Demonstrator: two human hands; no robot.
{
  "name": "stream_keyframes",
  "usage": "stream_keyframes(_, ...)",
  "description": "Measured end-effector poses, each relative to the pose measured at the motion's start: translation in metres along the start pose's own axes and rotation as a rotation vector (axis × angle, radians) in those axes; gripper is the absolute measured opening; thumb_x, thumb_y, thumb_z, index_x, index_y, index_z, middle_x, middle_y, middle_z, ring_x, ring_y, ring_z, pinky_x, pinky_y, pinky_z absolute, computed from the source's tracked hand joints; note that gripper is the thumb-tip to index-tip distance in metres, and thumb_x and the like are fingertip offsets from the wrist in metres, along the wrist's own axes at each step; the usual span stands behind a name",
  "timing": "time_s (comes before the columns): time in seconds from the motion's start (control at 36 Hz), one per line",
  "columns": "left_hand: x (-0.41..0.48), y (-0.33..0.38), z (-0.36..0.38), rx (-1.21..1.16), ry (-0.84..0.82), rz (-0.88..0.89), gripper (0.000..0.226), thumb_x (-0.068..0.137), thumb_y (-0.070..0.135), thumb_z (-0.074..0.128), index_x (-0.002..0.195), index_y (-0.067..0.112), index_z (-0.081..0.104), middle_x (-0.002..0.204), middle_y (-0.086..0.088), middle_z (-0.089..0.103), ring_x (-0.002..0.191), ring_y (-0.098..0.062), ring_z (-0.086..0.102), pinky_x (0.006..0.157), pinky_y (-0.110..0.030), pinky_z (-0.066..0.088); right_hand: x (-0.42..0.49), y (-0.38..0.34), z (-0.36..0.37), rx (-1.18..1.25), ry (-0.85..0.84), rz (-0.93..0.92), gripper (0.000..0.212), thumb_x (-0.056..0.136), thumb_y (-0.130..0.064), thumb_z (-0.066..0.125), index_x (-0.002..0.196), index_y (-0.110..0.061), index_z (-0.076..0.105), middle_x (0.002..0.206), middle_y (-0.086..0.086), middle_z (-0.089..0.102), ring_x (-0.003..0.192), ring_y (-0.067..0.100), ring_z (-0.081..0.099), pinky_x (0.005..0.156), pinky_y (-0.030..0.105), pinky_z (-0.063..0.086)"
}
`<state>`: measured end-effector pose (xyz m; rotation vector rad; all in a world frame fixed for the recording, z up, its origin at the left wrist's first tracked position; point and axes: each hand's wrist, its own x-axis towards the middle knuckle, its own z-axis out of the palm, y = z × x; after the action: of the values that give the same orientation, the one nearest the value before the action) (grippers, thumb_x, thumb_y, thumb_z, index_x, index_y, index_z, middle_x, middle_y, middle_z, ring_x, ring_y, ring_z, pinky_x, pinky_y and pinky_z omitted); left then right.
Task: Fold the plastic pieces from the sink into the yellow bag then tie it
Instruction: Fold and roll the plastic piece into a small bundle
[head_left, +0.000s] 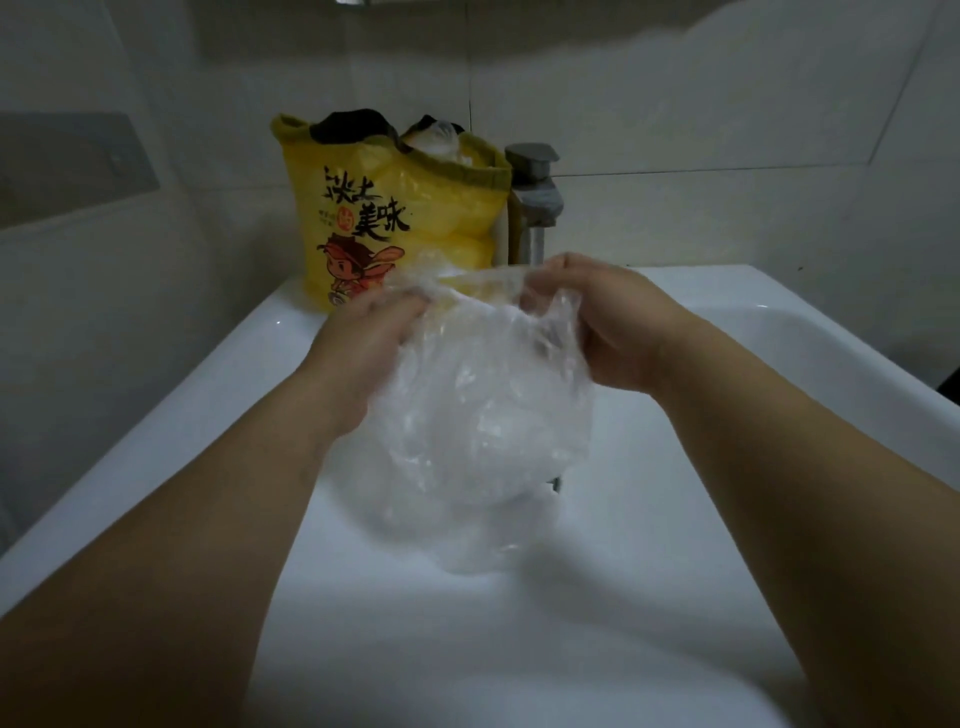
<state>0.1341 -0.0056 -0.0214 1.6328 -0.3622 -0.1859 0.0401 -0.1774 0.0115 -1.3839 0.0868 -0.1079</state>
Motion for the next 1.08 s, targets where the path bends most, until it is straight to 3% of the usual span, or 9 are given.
stream_keyframes(0.11,-0.001,0.004,-0.004,-0.167,-0.120,-0.042,0.039,0.082,0.040,0.065,0.109,0.012,0.072,0.096,-0.003,0.070,0.093,-0.021,0.069,0.078,-0.032,0.051,-0.010,-0.006,0.003,-0.082,-0.359,0.056,0.057,0.085,-0.057,0.049,0.122,-0.015,0.059,0.106,0.004,0.071,0.102,0.022,0.068,0.090,0.037,0.053)
stream_keyframes(0.25,0.002,0.005,-0.010,-0.353,-0.313,-0.047,0.031,0.090,0.037,0.049,0.081,0.017,0.070,0.080,-0.005,0.066,0.079,-0.019,0.066,0.069,-0.027,0.053,-0.011,-0.006,0.003,-0.474,-0.278,0.112,0.080,0.064,-0.032,0.084,0.131,-0.023,0.041,0.114,0.001,0.062,0.100,0.022,0.067,0.083,0.040,0.057)
stream_keyframes(0.36,0.004,0.007,-0.016,-0.384,-0.245,-0.101,0.043,0.085,0.053,0.055,0.109,0.019,0.065,0.102,-0.004,0.065,0.099,-0.022,0.064,0.082,-0.034,0.050,-0.004,0.002,0.000,-0.491,-0.046,0.055,0.053,0.079,-0.022,0.074,0.123,-0.022,0.045,0.111,0.003,0.061,0.095,0.025,0.066,0.080,0.043,0.058)
stream_keyframes(0.44,0.002,0.007,-0.013,-0.365,-0.184,-0.080,0.029,0.098,0.044,0.051,0.111,0.022,0.065,0.092,0.006,0.072,0.081,-0.008,0.070,0.062,-0.019,0.053,0.001,0.004,-0.003,-0.355,0.158,-0.080,0.024,0.093,-0.021,0.060,0.115,-0.014,0.053,0.105,0.008,0.062,0.089,0.025,0.065,0.071,0.036,0.058)
stream_keyframes(0.67,0.001,0.003,-0.014,-0.243,-0.075,-0.062,0.034,0.091,0.027,0.065,0.122,0.013,0.065,0.103,-0.002,0.064,0.091,-0.017,0.063,0.071,-0.026,0.049,0.006,0.008,-0.008,-0.508,0.430,-0.090,0.023,0.096,-0.014,0.053,0.115,-0.007,0.064,0.096,0.007,0.065,0.091,0.026,0.063,0.080,0.037,0.054)
stream_keyframes(0.75,-0.002,0.003,-0.012,-0.270,-0.153,-0.049,0.014,0.096,0.015,0.057,0.106,0.015,0.067,0.085,0.006,0.069,0.075,-0.005,0.066,0.063,-0.018,0.052,0.007,0.006,-0.009,-0.336,0.429,-0.010,0.022,0.091,-0.001,0.054,0.111,-0.003,0.063,0.100,0.014,0.064,0.090,0.028,0.064,0.082,0.038,0.056)
stream_keyframes(0.83,-0.003,0.005,-0.013,-0.413,-0.195,-0.078,0.020,0.099,0.008,0.047,0.097,0.017,0.065,0.070,0.009,0.068,0.063,-0.001,0.063,0.053,-0.015,0.052,0.001,-0.002,-0.010,0.110,0.331,0.055,0.019,0.093,0.004,0.041,0.093,0.002,0.060,0.076,0.011,0.061,0.058,0.016,0.061,0.049,0.021,0.051)
stream_keyframes(0.92,-0.009,0.011,-0.014,-0.478,-0.244,-0.113,0.020,0.090,0.005,0.053,0.107,0.014,0.061,0.063,0.006,0.063,0.046,-0.003,0.054,0.040,-0.014,0.042,-0.007,-0.008,-0.014,0.305,0.211,0.086,0.027,0.092,-0.005,0.042,0.105,0.001,0.064,0.085,0.011,0.071,0.069,0.023,0.069,0.063,0.030,0.056)
stream_keyframes(1.08,-0.007,0.004,-0.019,-0.247,-0.159,-0.150,0.019,0.080,0.015,0.061,0.095,0.021,0.069,0.089,0.002,0.065,0.080,-0.017,0.058,0.071,-0.033,0.047,-0.011,-0.014,-0.008,0.272,0.202,-0.034,0.012,0.093,-0.014,0.048,0.085,-0.009,0.057,0.056,0.002,0.062,0.046,0.013,0.060,0.049,0.020,0.048)
